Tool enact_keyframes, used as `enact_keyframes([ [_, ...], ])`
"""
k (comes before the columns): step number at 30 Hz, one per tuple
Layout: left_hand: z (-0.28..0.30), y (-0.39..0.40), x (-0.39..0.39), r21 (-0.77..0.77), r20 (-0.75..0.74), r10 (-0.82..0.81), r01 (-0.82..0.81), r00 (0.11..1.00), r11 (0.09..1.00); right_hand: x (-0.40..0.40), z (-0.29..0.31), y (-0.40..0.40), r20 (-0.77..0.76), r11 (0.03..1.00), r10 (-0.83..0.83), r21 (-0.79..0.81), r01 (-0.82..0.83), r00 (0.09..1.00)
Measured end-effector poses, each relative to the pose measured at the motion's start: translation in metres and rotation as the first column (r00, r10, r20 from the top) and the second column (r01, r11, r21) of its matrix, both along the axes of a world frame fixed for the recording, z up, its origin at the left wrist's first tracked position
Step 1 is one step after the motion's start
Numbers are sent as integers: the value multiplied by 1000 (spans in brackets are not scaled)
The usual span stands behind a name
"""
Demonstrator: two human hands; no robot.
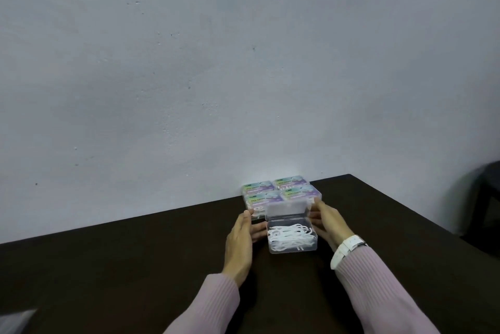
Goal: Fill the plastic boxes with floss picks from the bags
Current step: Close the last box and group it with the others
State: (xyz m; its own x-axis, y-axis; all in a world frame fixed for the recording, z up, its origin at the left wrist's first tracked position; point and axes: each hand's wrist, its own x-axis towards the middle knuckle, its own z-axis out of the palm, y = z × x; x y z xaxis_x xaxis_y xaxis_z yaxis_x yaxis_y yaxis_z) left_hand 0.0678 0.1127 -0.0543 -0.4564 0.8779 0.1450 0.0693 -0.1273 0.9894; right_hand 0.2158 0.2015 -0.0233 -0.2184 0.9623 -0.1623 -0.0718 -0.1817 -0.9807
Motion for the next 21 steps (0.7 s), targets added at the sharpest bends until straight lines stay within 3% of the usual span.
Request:
enact_keyframes([
  [2,1,0,0,-2,-1,-11,11,1000,1000,1,-2,3,16,1000,22,16,-22,1000],
  [7,1,-1,2,-7,-43,-43,42,998,999,4,-13,5,263,992,4,124,-38,965],
  [11,-1,0,3,-54,-76,-117,113,990,992,5,-11,-1,286,974,-95,225,30,953],
  [16,2,-1,3,-164,-332,-220,174,917,971,5,-14,-2,299,949,-151,310,54,942],
  [21,-3,7,3,-195,-623,-157,41,766,980,2,-17,3,310,935,-173,349,57,935],
])
